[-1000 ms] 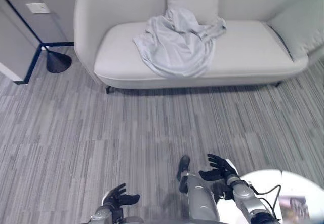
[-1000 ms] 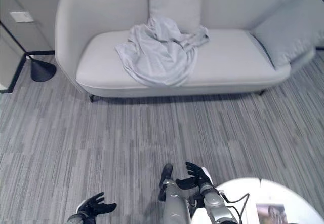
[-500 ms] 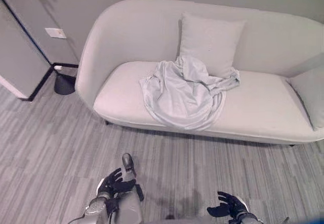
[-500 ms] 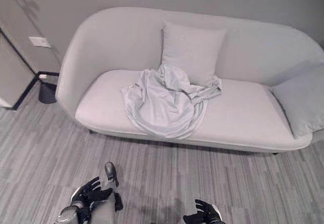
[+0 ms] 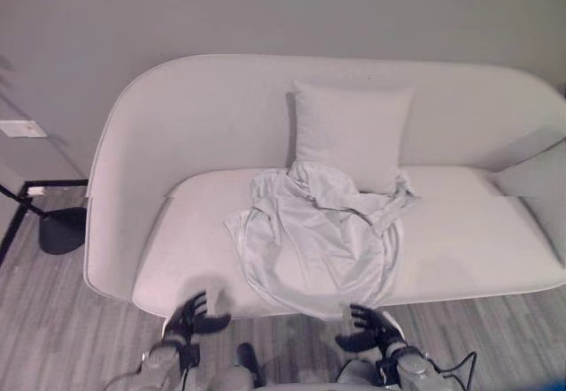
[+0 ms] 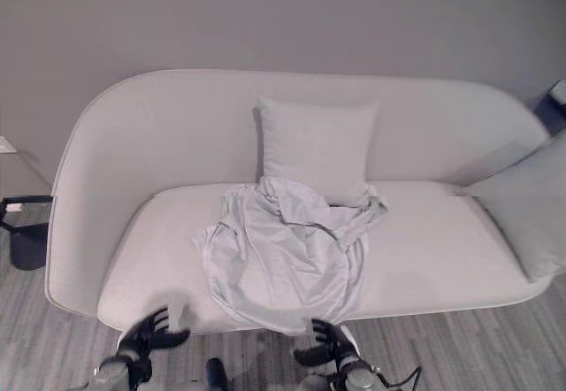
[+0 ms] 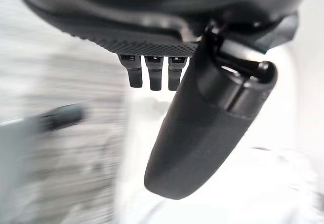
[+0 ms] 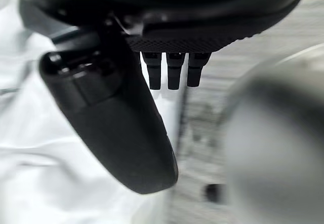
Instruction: Hang the clothes on the sofa on the clothes rack.
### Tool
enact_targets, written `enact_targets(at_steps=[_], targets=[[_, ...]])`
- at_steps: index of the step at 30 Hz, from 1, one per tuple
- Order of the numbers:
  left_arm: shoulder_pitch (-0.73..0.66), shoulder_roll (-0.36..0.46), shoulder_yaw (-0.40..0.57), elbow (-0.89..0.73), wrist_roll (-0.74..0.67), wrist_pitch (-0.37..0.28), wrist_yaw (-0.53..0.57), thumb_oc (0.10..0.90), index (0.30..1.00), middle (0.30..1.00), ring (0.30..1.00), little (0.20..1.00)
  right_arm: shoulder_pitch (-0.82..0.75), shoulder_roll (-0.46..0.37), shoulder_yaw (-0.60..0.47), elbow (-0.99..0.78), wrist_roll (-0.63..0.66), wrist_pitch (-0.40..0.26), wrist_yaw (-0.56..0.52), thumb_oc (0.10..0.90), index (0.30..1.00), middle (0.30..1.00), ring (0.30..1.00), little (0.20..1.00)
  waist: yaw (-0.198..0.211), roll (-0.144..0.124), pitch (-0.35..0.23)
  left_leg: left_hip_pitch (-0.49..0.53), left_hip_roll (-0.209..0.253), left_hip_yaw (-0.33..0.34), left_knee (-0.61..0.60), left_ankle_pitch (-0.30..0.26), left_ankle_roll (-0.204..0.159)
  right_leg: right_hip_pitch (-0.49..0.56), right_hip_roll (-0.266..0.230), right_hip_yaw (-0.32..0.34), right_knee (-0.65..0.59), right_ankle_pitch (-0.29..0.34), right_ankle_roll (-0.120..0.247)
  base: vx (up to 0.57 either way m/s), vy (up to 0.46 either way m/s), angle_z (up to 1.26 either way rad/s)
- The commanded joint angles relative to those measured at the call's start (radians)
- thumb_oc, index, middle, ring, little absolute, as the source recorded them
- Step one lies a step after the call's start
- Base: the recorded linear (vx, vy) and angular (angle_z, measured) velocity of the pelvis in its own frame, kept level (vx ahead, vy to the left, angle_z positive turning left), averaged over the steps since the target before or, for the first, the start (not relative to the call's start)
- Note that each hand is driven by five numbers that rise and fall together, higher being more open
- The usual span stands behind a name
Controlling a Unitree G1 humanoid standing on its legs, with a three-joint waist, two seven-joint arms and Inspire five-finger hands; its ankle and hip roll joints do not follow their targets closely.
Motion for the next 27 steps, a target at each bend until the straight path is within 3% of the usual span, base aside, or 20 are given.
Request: enact_targets(at_steps=[1, 4, 12, 15, 16, 17, 18, 19, 21, 23, 24, 27], targets=[[-0.067, 0.065, 0.016, -0.153, 0.157, -0.057, -0.025, 0.800, 0.900, 0.900, 0.900, 0.900, -0.003, -0.119, -0.111, -0.084, -0.030, -0.022, -0.048, 0.800, 0.900, 0.900, 0.900, 0.900, -0.003, -0.039, 0.017, 0.013, 0.071, 0.057, 0.005, -0.105, -0.085, 0.183, 0.073, 0.130, -0.140, 0.117, 0.007, 0.18, -0.059, 0.60], [-0.125, 0.110, 0.035, -0.209, 0.214, -0.081, -0.027, 0.800, 0.900, 0.900, 0.900, 0.900, 0.003, -0.163, -0.143, -0.124, -0.047, -0.031, -0.053, 0.800, 0.900, 0.900, 0.900, 0.900, 0.007, -0.041, 0.009, 0.036, 0.067, 0.059, 0.005, -0.113, -0.094, 0.222, 0.084, 0.114, -0.199, 0.135, 0.018, 0.15, -0.107, 0.27], [-0.170, 0.131, 0.063, -0.399, 0.150, -0.101, -0.039, 0.800, 0.900, 0.900, 0.900, 0.900, 0.005, -0.284, -0.207, -0.275, -0.068, -0.049, -0.035, 0.800, 0.900, 0.900, 0.900, 0.900, -0.005, -0.006, -0.023, 0.079, 0.113, 0.023, 0.014, -0.088, -0.126, 0.279, 0.174, 0.120, -0.205, 0.023, -0.011, 0.12, -0.178, -0.22], [-0.236, 0.120, 0.032, -0.423, 0.118, -0.106, -0.028, 0.800, 0.900, 0.900, 0.900, 0.900, -0.032, -0.322, -0.210, -0.307, -0.059, -0.048, -0.046, 0.800, 0.900, 0.900, 0.900, 0.900, -0.011, -0.010, 0.011, -0.023, 0.165, -0.025, 0.248, -0.108, -0.150, 0.302, 0.197, 0.126, -0.205, -0.021, -0.050, 0.01, -0.208, 0.23], [-0.239, 0.120, 0.031, -0.422, 0.117, -0.106, -0.027, 0.800, 0.900, 0.900, 0.900, 0.900, -0.034, -0.322, -0.210, -0.306, -0.059, -0.048, -0.046, 0.800, 0.900, 0.900, 0.900, 0.900, -0.014, -0.008, 0.013, -0.032, 0.171, -0.030, 0.264, -0.114, -0.152, 0.302, 0.201, 0.123, -0.205, -0.022, -0.052, -0.12, -0.140, 0.22], [-0.272, 0.118, 0.021, -0.419, 0.110, -0.109, -0.016, 0.800, 0.900, 0.900, 0.900, 0.900, -0.062, -0.337, -0.204, -0.317, -0.055, -0.049, -0.054, 0.800, 0.900, 0.900, 0.900, 0.900, -0.006, -0.014, 0.041, -0.105, 0.184, -0.076, 0.379, -0.078, -0.149, 0.299, 0.203, 0.122, -0.205, -0.021, -0.073, -0.13, -0.113, 0.13], [-0.325, 0.117, -0.008, -0.398, 0.132, -0.111, 0.011, 0.800, 0.900, 0.900, 0.900, 0.900, -0.116, -0.355, -0.181, -0.289, -0.044, -0.048, -0.069, 0.800, 0.900, 0.900, 0.900, 0.900, 0.022, -0.019, 0.067, -0.191, 0.156, -0.205, 0.374, -0.058, -0.164, 0.304, 0.206, 0.121, -0.205, -0.033, -0.080, 0.00, 0.042, 0.12], [-0.325, 0.128, -0.001, -0.390, 0.201, -0.109, 0.044, 0.800, 0.900, 0.900, 0.900, 0.900, -0.171, -0.360, -0.132, -0.285, -0.057, -0.049, -0.064, 0.800, 0.900, 0.900, 0.900, 0.900, 0.041, -0.004, 0.054, -0.158, 0.149, -0.247, 0.102, -0.039, -0.154, 0.295, 0.205, 0.133, -0.205, -0.033, -0.044, 0.11, 0.107, -0.06], [-0.313, 0.136, 0.000, -0.388, 0.225, -0.107, 0.057, 0.800, 0.900, 0.900, 0.900, 0.900, -0.217, -0.343, -0.101, -0.294, -0.073, -0.049, -0.071, 0.800, 0.900, 0.900, 0.900, 0.900, 0.042, 0.000, 0.055, -0.149, 0.126, -0.247, 0.056, -0.020, -0.152, 0.278, 0.190, 0.153, -0.205, -0.008, -0.039, 0.15, 0.326, -0.97], [-0.306, 0.144, 0.014, -0.381, 0.231, -0.112, 0.060, 0.800, 0.900, 0.900, 0.900, 0.900, -0.280, -0.314, -0.062, -0.294, -0.084, -0.051, -0.072, 0.800, 0.900, 0.900, 0.900, 0.900, 0.055, -0.011, 0.049, -0.116, 0.091, -0.182, 0.005, -0.032, -0.130, 0.231, 0.151, 0.180, -0.205, 0.028, -0.018, 0.08, 0.382, -1.12], [-0.294, 0.158, 0.031, -0.381, 0.220, -0.109, 0.058, 0.800, 0.900, 0.900, 0.900, 0.900, -0.330, -0.299, -0.022, -0.283, -0.108, -0.047, -0.068, 0.800, 0.900, 0.900, 0.900, 0.900, 0.083, -0.023, 0.053, -0.113, 0.078, -0.135, 0.005, -0.050, -0.110, 0.209, 0.130, 0.169, -0.205, 0.064, -0.011, -0.01, 0.214, -1.14], [-0.280, 0.179, 0.047, -0.372, 0.234, -0.101, 0.070, 0.800, 0.900, 0.900, 0.900, 0.900, -0.369, -0.257, 0.030, -0.289, -0.122, -0.045, -0.061, 0.800, 0.900, 0.900, 0.900, 0.900, 0.099, -0.026, 0.084, -0.093, 0.080, -0.111, 0.005, -0.058, -0.094, 0.155, 0.137, 0.204, -0.057, 0.038, -0.019, -0.01, 0.130, -1.17]])
